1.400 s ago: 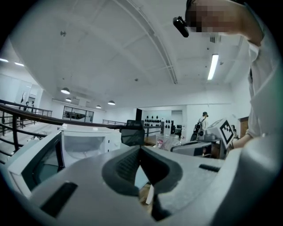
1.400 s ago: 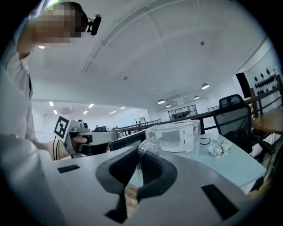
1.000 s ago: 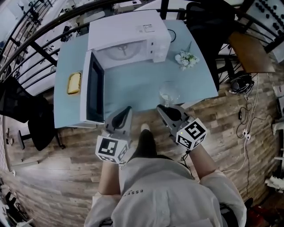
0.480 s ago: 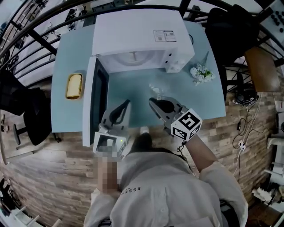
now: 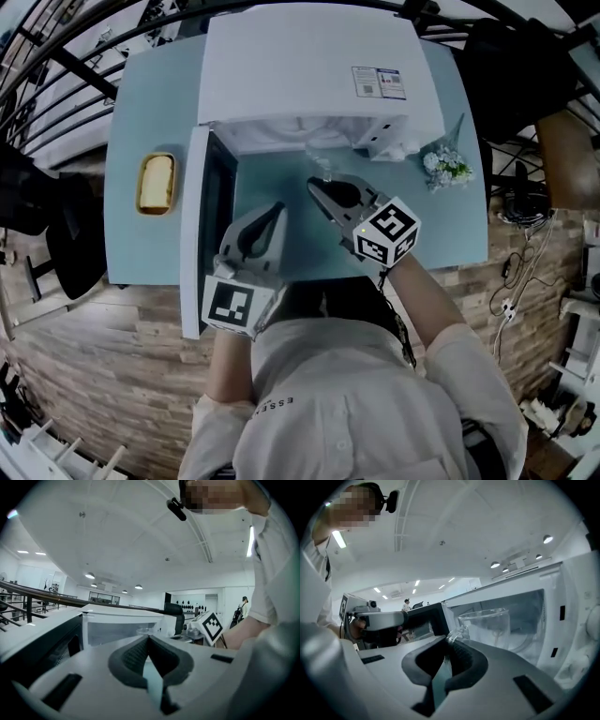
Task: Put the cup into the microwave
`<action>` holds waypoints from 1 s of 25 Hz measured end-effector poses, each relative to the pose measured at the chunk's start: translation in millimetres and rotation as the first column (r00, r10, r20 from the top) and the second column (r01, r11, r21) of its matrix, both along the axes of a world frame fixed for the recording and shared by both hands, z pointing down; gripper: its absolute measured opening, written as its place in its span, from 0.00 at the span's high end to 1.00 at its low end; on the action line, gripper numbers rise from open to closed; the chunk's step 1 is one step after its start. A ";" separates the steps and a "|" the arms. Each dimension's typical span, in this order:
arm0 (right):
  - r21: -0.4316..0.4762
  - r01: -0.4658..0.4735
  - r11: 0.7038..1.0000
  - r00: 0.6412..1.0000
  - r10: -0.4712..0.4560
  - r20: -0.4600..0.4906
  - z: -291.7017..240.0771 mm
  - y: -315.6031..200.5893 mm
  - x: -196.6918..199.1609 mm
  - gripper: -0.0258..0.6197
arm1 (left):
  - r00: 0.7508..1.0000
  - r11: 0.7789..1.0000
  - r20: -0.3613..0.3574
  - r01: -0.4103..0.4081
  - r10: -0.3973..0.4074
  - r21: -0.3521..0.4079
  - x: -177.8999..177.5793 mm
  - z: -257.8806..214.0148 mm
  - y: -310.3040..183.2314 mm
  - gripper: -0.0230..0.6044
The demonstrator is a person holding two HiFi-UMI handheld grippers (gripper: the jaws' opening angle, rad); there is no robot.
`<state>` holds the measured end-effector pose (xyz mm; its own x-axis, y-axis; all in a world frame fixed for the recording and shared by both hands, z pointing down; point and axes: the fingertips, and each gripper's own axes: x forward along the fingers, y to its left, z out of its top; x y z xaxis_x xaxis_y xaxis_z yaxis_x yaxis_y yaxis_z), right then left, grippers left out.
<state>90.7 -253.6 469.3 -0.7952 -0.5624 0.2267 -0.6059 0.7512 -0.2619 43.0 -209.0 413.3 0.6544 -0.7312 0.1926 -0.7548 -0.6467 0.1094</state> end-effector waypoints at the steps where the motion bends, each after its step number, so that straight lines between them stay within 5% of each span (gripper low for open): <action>1: 0.001 0.005 1.000 1.000 -0.005 -0.003 3.3 -7.0 -1.8 0.93 | 1.000 1.000 0.004 0.005 -0.005 0.001 -0.3 1.1 -3.3 0.96; 25: 0.007 0.069 0.998 0.998 -0.069 -0.003 51.4 -104.5 -28.5 0.93 | 0.990 0.991 0.059 0.130 -0.128 -0.026 -9.9 29.9 -54.4 0.96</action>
<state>62.2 -358.1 520.7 -0.8315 -0.5078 0.2252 -0.5533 0.7932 -0.2543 33.2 -263.4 443.2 0.5420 -0.8023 0.2500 -0.8375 -0.5403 0.0817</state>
